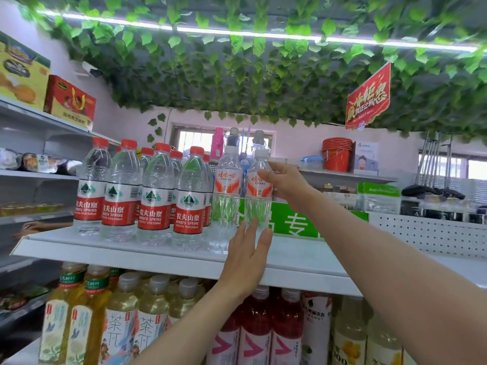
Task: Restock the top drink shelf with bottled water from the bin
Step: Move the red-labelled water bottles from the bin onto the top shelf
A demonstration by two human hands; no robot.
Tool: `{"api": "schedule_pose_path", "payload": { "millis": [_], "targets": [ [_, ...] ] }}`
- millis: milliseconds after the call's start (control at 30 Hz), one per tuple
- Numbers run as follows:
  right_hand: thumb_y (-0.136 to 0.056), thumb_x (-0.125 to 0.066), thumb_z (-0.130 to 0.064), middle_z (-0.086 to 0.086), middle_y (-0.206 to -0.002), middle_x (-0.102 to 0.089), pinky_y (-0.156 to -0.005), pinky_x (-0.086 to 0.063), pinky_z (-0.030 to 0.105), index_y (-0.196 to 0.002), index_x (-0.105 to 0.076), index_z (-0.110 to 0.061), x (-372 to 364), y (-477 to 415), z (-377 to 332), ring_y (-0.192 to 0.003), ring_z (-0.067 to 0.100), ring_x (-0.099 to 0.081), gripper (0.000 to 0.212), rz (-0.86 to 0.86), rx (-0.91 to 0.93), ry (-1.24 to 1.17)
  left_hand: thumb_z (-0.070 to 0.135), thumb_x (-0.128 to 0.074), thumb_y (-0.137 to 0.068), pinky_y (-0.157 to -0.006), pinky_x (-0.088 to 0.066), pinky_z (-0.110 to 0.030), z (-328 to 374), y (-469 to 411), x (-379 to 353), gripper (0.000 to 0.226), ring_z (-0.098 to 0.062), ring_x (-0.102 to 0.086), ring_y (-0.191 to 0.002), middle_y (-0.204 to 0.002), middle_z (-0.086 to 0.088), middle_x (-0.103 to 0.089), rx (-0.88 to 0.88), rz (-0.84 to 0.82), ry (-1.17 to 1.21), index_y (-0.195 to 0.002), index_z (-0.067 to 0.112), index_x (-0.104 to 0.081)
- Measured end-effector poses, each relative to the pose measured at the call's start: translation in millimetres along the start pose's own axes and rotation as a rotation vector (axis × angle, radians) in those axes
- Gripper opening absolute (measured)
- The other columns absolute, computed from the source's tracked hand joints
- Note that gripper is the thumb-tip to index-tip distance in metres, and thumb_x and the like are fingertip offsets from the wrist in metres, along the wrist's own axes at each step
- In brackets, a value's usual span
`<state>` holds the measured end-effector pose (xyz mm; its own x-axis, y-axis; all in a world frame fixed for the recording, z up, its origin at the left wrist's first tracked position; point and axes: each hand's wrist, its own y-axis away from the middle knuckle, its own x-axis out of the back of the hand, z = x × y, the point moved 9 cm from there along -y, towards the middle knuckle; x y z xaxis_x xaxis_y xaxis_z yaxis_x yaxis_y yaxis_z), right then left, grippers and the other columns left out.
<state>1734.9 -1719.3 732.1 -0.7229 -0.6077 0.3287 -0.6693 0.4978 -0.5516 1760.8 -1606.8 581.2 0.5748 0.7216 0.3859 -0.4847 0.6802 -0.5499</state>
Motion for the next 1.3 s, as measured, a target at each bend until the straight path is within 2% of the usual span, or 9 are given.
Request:
{"api": "schedule_pose_path", "payload": {
  "millis": [67,200,333,400,567,667,900,1067,1300],
  "targets": [
    [-0.099,-0.064,-0.03,0.02,-0.142,-0.058,-0.108,-0.047,0.057,-0.152,-0.042,-0.013,-2,3,-2,-0.127,0.036,-0.059,0.06,0.012,-0.006,0.054,0.08,-0.017,-0.082,-0.122,0.003,-0.036,2,1,2,0.085,-0.002,0.01,-0.15,-0.165,0.017,0.005,0.016,-0.013,-0.004,-0.157,0.042,-0.009],
    [-0.101,-0.06,-0.039,0.014,-0.146,-0.055,-0.11,-0.046,0.054,-0.154,-0.04,-0.016,0,16,-8,-0.131,0.033,-0.056,0.061,0.082,-0.033,0.151,0.075,-0.022,-0.091,-0.124,-0.003,-0.041,9,7,12,0.079,-0.005,0.005,-0.151,-0.166,0.014,0.001,0.037,-0.027,-0.018,-0.159,0.035,-0.009],
    [-0.1,-0.06,-0.041,0.01,-0.13,-0.067,-0.108,-0.047,0.052,-0.151,-0.043,-0.009,9,41,-19,-0.123,0.028,-0.06,0.062,0.163,-0.028,0.313,0.069,-0.023,-0.096,-0.123,-0.003,-0.036,18,19,37,0.074,-0.006,-0.001,-0.152,-0.166,0.01,-0.006,0.006,0.016,-0.055,-0.159,0.031,-0.014],
    [-0.1,-0.06,-0.042,0.009,-0.134,-0.064,-0.107,-0.048,0.051,-0.146,-0.05,-0.008,13,56,-26,-0.122,0.027,-0.059,0.058,0.17,-0.03,0.37,0.07,-0.023,-0.096,-0.12,-0.003,-0.033,24,29,52,0.076,-0.009,-0.003,-0.152,-0.166,0.008,-0.008,-0.009,0.041,-0.087,-0.159,0.028,-0.015],
    [-0.102,-0.058,-0.041,0.009,-0.124,-0.069,-0.099,-0.053,0.047,-0.11,-0.071,-0.015,13,101,-48,-0.094,0.017,-0.062,0.031,0.144,-0.034,0.464,0.069,-0.029,-0.096,-0.123,-0.017,-0.047,39,50,92,0.079,-0.023,-0.017,-0.151,-0.164,-0.004,-0.022,-0.003,0.105,-0.217,-0.157,0.018,-0.023],
    [-0.101,-0.058,-0.041,0.009,-0.126,-0.068,-0.101,-0.052,0.047,-0.122,-0.069,-0.009,11,129,-60,-0.103,0.023,-0.063,0.04,0.129,-0.034,0.502,0.065,-0.033,-0.098,-0.118,-0.027,-0.049,50,64,113,0.074,-0.028,-0.03,-0.145,-0.157,-0.01,-0.035,-0.004,0.142,-0.287,-0.152,0.016,-0.033],
    [-0.098,-0.063,-0.042,0.01,-0.143,-0.058,-0.107,-0.045,0.041,-0.142,-0.057,-0.013,-5,211,-66,-0.127,0.028,-0.056,0.052,0.105,-0.08,0.628,0.065,-0.037,-0.097,-0.122,-0.016,-0.048,53,126,127,0.081,-0.03,-0.011,-0.152,-0.164,-0.012,-0.015,0.054,0.146,-0.419,-0.158,0.014,-0.019],
    [-0.097,-0.065,-0.04,0.009,-0.146,-0.055,-0.1,-0.044,0.034,-0.145,-0.053,-0.02,-27,270,-32,-0.129,0.028,-0.056,0.054,0.027,-0.121,0.695,0.059,-0.046,-0.096,-0.117,-0.028,-0.048,31,180,118,0.073,-0.033,-0.023,-0.146,-0.159,-0.013,-0.025,0.12,0.14,-0.483,-0.154,0.017,-0.028],
    [-0.093,-0.068,-0.037,0.006,-0.146,-0.056,-0.105,-0.043,0.035,-0.146,-0.051,-0.024,-77,347,55,-0.133,0.027,-0.052,0.057,-0.124,-0.247,0.746,0.057,-0.058,-0.091,-0.112,-0.034,-0.049,-37,258,90,0.073,-0.036,-0.029,-0.142,-0.154,-0.016,-0.029,0.233,0.064,-0.557,-0.15,0.02,-0.037]
  ]
}}
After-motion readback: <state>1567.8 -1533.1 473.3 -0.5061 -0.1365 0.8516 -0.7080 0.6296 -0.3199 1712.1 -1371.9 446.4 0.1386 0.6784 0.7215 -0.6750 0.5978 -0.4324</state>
